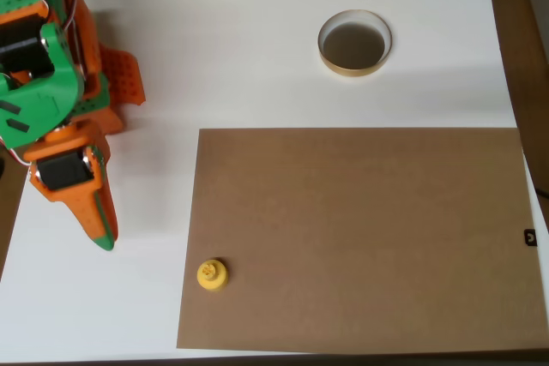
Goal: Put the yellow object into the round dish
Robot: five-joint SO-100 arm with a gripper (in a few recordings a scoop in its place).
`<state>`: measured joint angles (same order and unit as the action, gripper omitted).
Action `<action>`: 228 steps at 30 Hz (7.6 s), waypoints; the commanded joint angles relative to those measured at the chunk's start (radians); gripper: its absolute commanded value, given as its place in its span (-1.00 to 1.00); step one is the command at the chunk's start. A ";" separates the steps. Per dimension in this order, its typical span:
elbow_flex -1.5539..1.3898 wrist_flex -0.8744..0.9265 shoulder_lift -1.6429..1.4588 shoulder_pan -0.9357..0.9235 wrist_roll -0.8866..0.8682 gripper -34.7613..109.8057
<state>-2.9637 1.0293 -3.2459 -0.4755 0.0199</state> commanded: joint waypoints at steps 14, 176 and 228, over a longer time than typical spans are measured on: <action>0.213 -0.092 -0.018 0.133 0.037 -0.23; 1.218 0.419 1.552 1.460 0.261 -0.53; 1.812 0.311 2.155 1.532 0.193 -0.50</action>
<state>-1.2057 1.3422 -1.0508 1.0630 0.2010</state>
